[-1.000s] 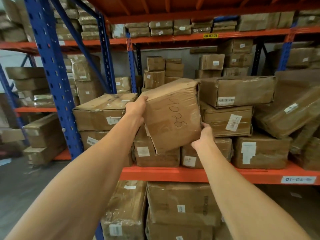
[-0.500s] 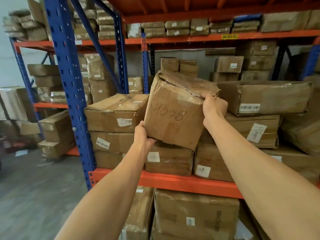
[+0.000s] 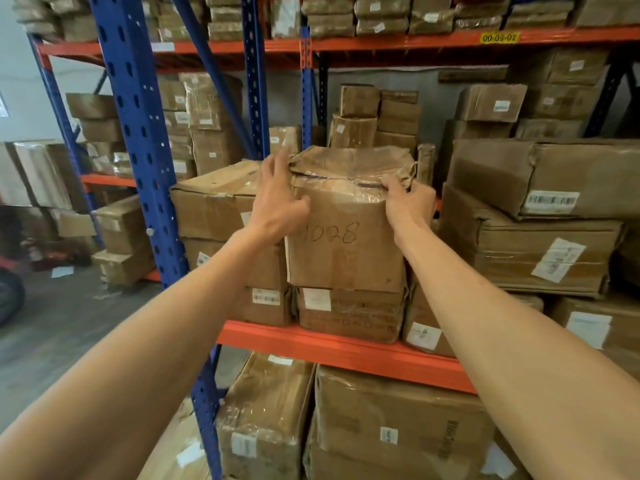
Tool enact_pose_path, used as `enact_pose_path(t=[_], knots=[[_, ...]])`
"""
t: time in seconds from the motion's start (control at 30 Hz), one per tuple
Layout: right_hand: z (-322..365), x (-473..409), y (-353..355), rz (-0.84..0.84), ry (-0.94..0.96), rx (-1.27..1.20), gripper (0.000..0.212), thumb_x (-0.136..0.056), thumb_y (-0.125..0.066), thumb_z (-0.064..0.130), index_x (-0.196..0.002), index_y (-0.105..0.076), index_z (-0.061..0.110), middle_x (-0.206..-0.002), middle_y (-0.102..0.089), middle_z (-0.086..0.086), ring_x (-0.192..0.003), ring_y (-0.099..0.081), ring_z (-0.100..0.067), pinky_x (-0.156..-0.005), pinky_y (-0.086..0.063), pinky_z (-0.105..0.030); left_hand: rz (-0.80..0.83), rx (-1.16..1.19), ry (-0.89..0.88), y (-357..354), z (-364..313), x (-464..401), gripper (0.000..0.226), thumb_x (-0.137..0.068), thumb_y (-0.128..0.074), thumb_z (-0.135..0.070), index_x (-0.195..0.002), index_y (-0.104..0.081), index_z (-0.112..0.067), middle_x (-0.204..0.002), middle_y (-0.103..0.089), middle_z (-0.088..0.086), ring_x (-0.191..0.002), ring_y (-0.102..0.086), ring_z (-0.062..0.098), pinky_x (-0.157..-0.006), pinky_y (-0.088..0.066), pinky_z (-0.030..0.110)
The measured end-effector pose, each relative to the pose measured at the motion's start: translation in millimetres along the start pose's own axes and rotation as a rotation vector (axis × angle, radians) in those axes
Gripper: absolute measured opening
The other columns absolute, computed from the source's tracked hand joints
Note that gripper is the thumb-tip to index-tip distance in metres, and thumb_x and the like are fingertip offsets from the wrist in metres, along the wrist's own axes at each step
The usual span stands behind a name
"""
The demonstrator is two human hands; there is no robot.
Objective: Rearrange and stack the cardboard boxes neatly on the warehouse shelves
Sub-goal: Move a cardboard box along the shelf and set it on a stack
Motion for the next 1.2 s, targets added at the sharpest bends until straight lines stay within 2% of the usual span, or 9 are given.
enact_pose_path(t=[0.1,0.17,0.3,0.37,0.47,0.7,0.93,1.07,1.2], knots=[[-5.9,-13.6,2.9,0.037,-0.003,0.016,0.014,-0.097,-0.072,0.039,-0.097,-0.071,0.025,-0.098,-0.071,0.007,-0.094,-0.064,-0.011,-0.090,-0.051,-0.035,0.407,-0.382,-0.126,-35.3,-13.6,-18.5,0.103,-0.079,-0.077,-0.015,-0.159,-0.019,-0.047,-0.170,0.014,0.000,-0.154,0.002,0.047,-0.121,-0.019,0.068],[-8.8,-20.6,2.6,0.063,-0.014,0.018,0.017,-0.097,-0.072,0.042,-0.087,-0.065,0.030,-0.089,-0.066,0.015,-0.085,-0.058,-0.002,-0.085,-0.046,-0.032,0.495,-0.507,-0.117,-43.7,-6.1,-29.5,0.120,-0.072,-0.089,-0.023,-0.159,-0.012,-0.051,-0.168,0.016,-0.005,-0.152,-0.004,0.049,-0.119,-0.025,0.068],[-16.3,-30.1,-11.4,0.099,-0.008,-0.014,0.018,-0.099,-0.070,0.040,-0.085,-0.062,0.031,-0.093,-0.067,0.013,-0.091,-0.063,-0.010,-0.089,-0.050,-0.033,0.472,-0.653,-0.134,-47.8,9.5,-49.3,0.132,-0.062,-0.098,-0.031,-0.158,-0.010,-0.052,-0.168,0.000,-0.007,-0.151,-0.013,0.047,-0.115,-0.028,0.072],[-19.8,-31.7,-23.8,0.108,0.013,-0.027,0.013,-0.101,-0.068,0.038,-0.101,-0.069,0.024,-0.107,-0.073,0.002,-0.104,-0.066,-0.018,-0.097,-0.052,-0.037,0.448,-0.725,-0.112,-48.5,21.4,-56.2,0.133,-0.063,-0.097,-0.031,-0.156,-0.006,-0.055,-0.168,-0.002,-0.007,-0.152,-0.010,0.049,-0.114,-0.028,0.075],[-23.5,-34.7,-32.1,0.097,0.040,-0.038,0.024,-0.103,-0.066,0.035,-0.119,-0.071,0.018,-0.111,-0.072,0.001,-0.102,-0.066,-0.016,-0.094,-0.053,-0.035,0.436,-0.790,-0.117,-51.6,30.1,-62.7,0.135,-0.062,-0.097,-0.037,-0.151,0.002,-0.060,-0.169,-0.002,-0.008,-0.152,-0.010,0.049,-0.115,-0.026,0.074],[-26.9,-41.4,-33.7,0.133,0.029,-0.035,0.030,-0.104,-0.065,0.035,-0.127,-0.069,0.017,-0.124,-0.072,-0.004,-0.114,-0.067,-0.020,-0.100,-0.054,-0.038,0.463,-0.774,-0.081,-59.6,29.7,-68.2,0.134,-0.068,-0.095,-0.032,-0.155,0.004,-0.056,-0.170,0.009,-0.005,-0.151,-0.014,0.051,-0.115,-0.028,0.069],[-26.8,-32.3,-25.3,0.224,-0.067,0.070,0.062,-0.100,-0.064,0.054,-0.152,-0.053,0.023,-0.148,-0.061,-0.004,-0.138,-0.054,-0.030,-0.116,-0.044,-0.047,0.493,-0.793,-0.022,-65.6,22.6,-59.9,0.133,-0.075,-0.090,-0.024,-0.159,0.010,-0.048,-0.170,0.021,0.002,-0.153,-0.012,0.050,-0.118,-0.030,0.066],[-28.4,-28.5,-0.4,0.351,-0.146,0.188,0.073,-0.096,-0.062,0.065,-0.155,-0.051,0.023,-0.153,-0.056,0.001,-0.141,-0.051,-0.025,-0.104,-0.041,-0.035,0.479,-1.036,-0.004,-66.4,6.6,-63.6,0.134,-0.076,-0.086,-0.047,-0.160,0.018,-0.039,-0.171,0.019,0.011,-0.153,0.008,0.051,-0.120,-0.009,0.073],[-16.6,-43.8,68.3,0.194,-0.154,0.180,0.063,-0.095,-0.064,0.062,-0.142,-0.066,0.020,-0.141,-0.066,0.000,-0.132,-0.058,-0.023,-0.108,-0.044,-0.036,0.497,-1.063,-0.021,-89.1,-32.1,-70.4,0.147,-0.067,-0.086,-0.059,-0.159,0.023,-0.026,-0.168,0.022,0.020,-0.150,0.025,0.049,-0.117,0.011,0.068]])
Point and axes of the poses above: each hand's wrist, its own x-axis away from the middle knuckle, its own y-axis out of the back of the hand, z = x × y, the point moved 10 cm from there along -x, towards the middle knuckle
